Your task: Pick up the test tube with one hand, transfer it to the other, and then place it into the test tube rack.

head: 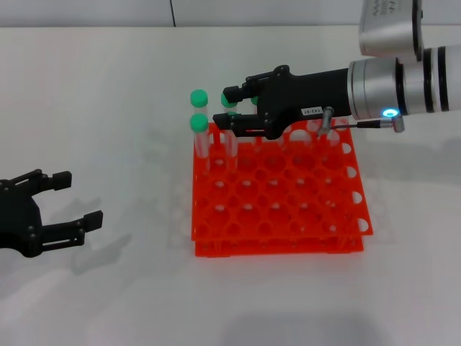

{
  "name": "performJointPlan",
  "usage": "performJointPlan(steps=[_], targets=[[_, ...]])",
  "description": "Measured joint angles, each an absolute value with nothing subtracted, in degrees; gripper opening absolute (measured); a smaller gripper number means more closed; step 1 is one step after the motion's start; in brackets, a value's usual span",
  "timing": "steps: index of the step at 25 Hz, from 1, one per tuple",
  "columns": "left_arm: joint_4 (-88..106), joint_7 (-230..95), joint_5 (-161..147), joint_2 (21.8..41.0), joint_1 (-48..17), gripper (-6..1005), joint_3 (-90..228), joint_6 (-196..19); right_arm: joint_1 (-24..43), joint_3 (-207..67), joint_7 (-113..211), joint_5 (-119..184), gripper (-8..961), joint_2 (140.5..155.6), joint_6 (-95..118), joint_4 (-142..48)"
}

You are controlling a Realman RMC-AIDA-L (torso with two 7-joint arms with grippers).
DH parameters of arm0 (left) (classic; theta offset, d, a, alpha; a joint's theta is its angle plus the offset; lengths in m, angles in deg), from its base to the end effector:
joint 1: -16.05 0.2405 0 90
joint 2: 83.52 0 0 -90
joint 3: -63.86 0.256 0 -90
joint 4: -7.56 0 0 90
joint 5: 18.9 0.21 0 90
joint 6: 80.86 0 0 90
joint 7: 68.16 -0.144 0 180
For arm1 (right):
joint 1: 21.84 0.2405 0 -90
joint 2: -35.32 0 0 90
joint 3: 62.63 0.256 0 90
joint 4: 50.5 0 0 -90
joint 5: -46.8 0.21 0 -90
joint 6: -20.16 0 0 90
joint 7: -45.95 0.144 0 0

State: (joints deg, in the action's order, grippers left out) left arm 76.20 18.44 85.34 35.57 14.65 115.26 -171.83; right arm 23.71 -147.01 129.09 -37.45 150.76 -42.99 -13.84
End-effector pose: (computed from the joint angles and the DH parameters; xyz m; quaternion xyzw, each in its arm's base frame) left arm -0.3146 0.2358 0.0663 -0.9247 -0.2424 -0.1789 0.2327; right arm 0.1305 0.3989 -0.0604 -0.9718 0.0763 0.1961 0.1067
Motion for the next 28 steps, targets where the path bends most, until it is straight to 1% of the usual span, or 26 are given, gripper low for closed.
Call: performJointPlan(steps=[1, 4, 10, 15, 18, 19, 20, 23, 26, 28], targets=[[76.2, 18.4, 85.3, 35.57, 14.7, 893, 115.3, -171.8, 23.7, -147.0, 129.1, -37.4, 486, 150.76, -43.0, -13.8], [76.2, 18.1, 85.3, 35.57, 14.6, 893, 115.2, -171.8, 21.0, -147.0, 129.2, -37.4, 489, 150.63, -43.7, -10.4], [75.6, 16.6, 84.9, 35.63, 13.8, 893, 114.3, -171.8, 13.6, -145.7, 128.6, -37.6, 495, 150.31, -46.9, -3.4], [74.1, 16.4, 85.5, 35.51, 12.1, 893, 114.3, -171.9, 8.5, -141.6, 126.3, -37.6, 500, 150.05, -50.3, -1.7], [73.5, 15.0, 85.5, 35.50, 11.4, 893, 114.2, -172.0, 7.0, -139.1, 125.0, -37.6, 637, 149.96, -52.4, -2.0], [73.0, 14.3, 85.3, 35.49, 10.9, 893, 114.1, -172.2, 5.2, -136.6, 123.8, -37.8, 683, 149.71, -53.5, -2.3], [72.6, 13.8, 85.3, 35.47, 10.4, 893, 113.8, -172.6, 4.9, -136.3, 123.7, -37.9, 729, 149.63, -53.6, -2.4], [70.4, 13.0, 85.6, 34.96, 8.5, 893, 112.8, -173.8, 3.9, -135.1, 122.8, -38.7, 803, 149.26, -55.0, -3.1], [66.7, 12.7, 85.7, 33.60, 6.0, 893, 112.3, -175.3, 3.1, -134.3, 121.4, -39.0, 878, 149.19, -56.2, -4.4], [65.1, 12.6, 86.0, 33.00, 4.9, 893, 112.2, -176.0, 2.5, -134.1, 120.7, -39.1, 878, 149.18, -56.9, -5.0]])
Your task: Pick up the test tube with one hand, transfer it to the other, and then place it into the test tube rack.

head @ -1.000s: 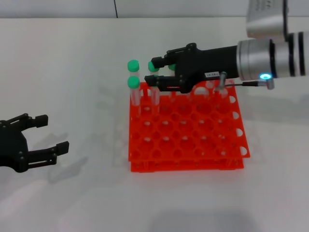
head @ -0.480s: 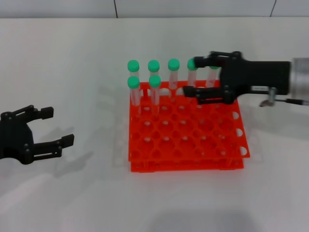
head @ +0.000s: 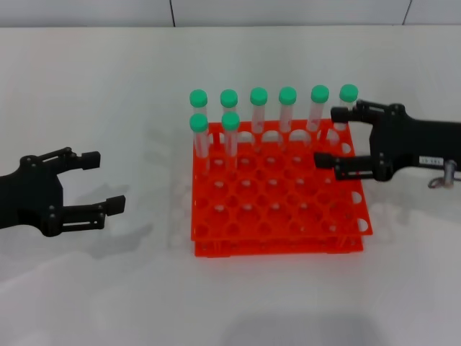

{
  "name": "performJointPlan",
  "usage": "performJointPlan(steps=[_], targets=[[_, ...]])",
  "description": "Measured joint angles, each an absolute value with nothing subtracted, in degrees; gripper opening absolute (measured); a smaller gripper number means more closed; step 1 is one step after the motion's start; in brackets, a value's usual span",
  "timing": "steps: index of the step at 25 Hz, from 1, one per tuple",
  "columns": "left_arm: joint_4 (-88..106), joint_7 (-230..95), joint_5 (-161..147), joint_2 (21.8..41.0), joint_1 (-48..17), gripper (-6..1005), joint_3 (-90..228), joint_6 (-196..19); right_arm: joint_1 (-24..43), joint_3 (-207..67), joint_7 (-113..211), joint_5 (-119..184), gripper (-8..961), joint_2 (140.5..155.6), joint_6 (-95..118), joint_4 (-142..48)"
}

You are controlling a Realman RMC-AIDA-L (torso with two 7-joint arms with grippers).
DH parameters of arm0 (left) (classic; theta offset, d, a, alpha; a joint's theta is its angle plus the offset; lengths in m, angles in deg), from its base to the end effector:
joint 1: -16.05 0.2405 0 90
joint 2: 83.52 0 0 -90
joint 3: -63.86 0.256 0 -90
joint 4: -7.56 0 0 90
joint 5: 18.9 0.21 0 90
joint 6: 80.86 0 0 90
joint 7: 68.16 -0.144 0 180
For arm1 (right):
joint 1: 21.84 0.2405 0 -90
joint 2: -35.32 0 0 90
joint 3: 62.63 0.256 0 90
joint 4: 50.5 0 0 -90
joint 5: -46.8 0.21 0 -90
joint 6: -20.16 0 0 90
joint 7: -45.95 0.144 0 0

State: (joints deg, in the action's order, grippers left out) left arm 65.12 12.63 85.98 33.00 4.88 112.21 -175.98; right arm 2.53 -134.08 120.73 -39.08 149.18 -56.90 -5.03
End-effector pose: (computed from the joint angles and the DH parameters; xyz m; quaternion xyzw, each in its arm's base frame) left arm -0.3031 0.2654 0.0596 -0.9409 -0.1926 -0.2091 0.1838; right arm 0.2323 0.3412 0.0021 -0.9492 0.1079 0.2475 0.1613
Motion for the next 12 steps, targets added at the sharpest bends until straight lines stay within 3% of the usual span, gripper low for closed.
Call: performJointPlan(steps=[12], targets=[[64.4, 13.0, 88.7, 32.67, 2.5, 893, 112.3, -179.5, 2.1, -133.8, 120.6, -42.2, 878, 147.79, -59.9, -7.6]])
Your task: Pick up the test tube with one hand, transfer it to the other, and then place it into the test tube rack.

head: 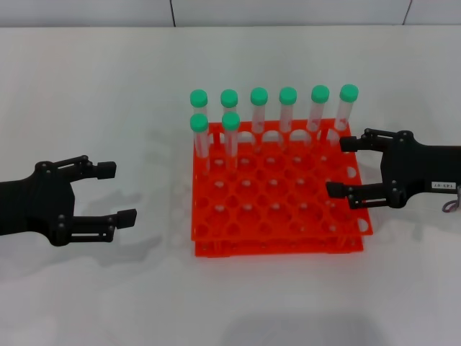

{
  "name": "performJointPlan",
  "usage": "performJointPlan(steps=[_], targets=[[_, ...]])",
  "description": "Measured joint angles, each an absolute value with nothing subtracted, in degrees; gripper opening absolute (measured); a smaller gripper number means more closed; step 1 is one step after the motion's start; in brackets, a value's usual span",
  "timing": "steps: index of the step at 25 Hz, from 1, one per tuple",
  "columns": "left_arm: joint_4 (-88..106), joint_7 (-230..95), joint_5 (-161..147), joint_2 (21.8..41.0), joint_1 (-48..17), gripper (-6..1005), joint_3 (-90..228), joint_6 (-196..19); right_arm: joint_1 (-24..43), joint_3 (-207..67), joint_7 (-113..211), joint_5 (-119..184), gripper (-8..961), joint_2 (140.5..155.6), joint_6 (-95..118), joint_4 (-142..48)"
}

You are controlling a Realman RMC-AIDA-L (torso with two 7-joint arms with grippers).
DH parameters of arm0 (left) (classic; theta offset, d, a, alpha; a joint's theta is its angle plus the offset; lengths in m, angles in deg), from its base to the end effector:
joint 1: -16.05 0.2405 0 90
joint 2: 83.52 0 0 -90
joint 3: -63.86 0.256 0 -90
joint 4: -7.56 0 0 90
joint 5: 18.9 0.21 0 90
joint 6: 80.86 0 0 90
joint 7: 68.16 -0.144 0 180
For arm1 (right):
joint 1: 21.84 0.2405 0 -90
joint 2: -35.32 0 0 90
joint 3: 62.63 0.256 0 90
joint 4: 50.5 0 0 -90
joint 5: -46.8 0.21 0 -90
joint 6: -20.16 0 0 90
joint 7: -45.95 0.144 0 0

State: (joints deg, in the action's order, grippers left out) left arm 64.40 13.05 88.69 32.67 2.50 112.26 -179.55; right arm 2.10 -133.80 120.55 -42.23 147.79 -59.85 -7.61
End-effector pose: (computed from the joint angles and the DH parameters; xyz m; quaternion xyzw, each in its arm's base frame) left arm -0.2946 0.2668 0.0550 -0.9525 -0.1795 -0.2021 0.1403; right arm 0.2509 0.3289 0.0017 -0.9587 0.1196 0.2211 0.1334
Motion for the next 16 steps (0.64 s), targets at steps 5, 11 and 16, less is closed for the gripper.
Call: performJointPlan(steps=[5, 11, 16], targets=[[64.4, 13.1, 88.7, 32.58, 2.5, 893, 112.2, -179.9, 2.1, -133.4, 120.5, -43.3, 878, 147.63, -60.6, -7.6], [64.3, 13.1, 88.8, 32.60, 2.4, 893, 112.2, -179.9, 2.3, -133.3, 120.6, -43.6, 878, 147.56, -60.7, -7.6], [64.3, 13.1, 88.8, 32.68, 2.4, 893, 112.2, -179.9, 2.4, -133.3, 120.5, -43.6, 878, 147.54, -60.6, -7.6]])
